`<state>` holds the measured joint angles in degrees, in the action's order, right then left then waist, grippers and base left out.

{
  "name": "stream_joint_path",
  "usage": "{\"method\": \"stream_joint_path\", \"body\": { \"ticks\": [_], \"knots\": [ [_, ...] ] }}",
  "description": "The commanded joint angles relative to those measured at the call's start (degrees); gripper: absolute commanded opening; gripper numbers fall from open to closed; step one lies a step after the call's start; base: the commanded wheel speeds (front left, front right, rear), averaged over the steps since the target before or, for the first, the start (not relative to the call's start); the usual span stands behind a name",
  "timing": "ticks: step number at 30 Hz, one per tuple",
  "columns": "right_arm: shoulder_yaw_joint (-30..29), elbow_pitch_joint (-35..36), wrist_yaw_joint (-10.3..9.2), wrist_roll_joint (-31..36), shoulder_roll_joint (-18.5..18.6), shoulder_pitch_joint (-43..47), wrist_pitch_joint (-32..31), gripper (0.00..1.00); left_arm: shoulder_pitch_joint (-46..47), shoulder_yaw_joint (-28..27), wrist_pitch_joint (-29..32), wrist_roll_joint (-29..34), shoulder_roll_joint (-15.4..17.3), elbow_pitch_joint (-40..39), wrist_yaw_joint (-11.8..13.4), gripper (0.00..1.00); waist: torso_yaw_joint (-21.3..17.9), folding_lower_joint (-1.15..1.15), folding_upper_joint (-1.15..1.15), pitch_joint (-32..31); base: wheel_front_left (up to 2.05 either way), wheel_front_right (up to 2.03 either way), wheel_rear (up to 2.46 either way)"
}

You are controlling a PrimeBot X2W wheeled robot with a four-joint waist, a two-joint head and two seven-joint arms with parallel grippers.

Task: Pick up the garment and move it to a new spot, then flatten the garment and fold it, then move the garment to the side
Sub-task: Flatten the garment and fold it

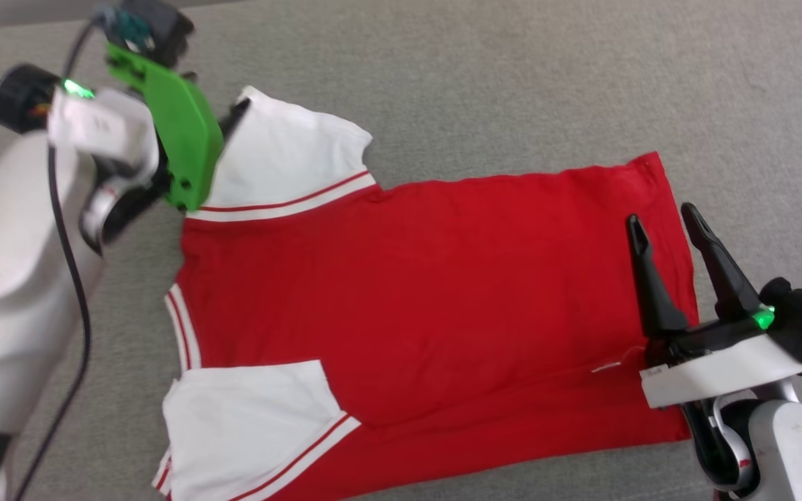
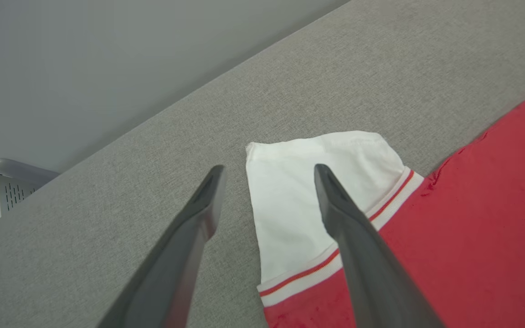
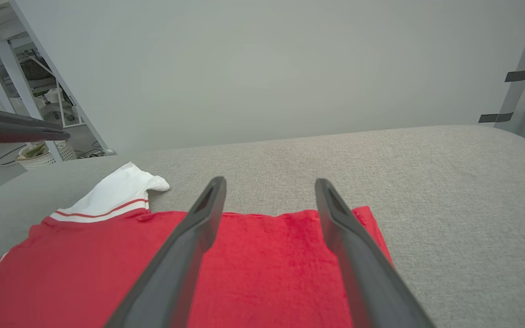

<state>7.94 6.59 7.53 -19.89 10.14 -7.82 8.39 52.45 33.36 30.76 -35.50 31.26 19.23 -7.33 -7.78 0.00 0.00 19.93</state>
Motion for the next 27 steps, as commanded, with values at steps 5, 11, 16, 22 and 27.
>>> {"method": "stream_joint_path", "body": {
  "ticks": [5,11,16,22,27],
  "knots": [
    [2.26,-0.49,-0.04,-0.21,-0.99,-2.59,1.24,1.00,9.38,2.78,10.52,-4.44,1.03,6.92,-0.14,1.00,-6.37,0.00,0.00,6.57,0.00,0.00,0.00],
    [4.50,-0.99,-0.04,-0.68,-1.57,-3.77,2.19,1.00,14.33,2.45,16.35,-7.24,0.89,14.93,-0.07,1.00,-8.78,0.00,0.00,8.92,0.00,0.00,0.00],
    [5.14,-1.81,-0.04,-1.40,-1.25,-4.44,2.82,1.00,16.41,1.97,17.89,-7.46,1.23,20.29,1.26,1.00,-9.90,0.00,0.00,10.64,0.00,0.00,0.00],
    [5.83,-2.09,-0.04,-1.94,-1.17,-5.08,3.38,1.00,16.30,1.92,19.26,-7.92,1.42,23.73,2.42,1.00,-10.40,0.00,0.00,11.49,0.00,0.00,0.00],
    [5.48,-2.47,-0.04,-2.08,-0.91,-5.28,3.50,1.00,15.50,1.62,23.09,-10.03,0.33,24.91,3.64,0.00,-9.93,0.00,0.00,11.42,0.00,0.00,0.00]
  ]
}}
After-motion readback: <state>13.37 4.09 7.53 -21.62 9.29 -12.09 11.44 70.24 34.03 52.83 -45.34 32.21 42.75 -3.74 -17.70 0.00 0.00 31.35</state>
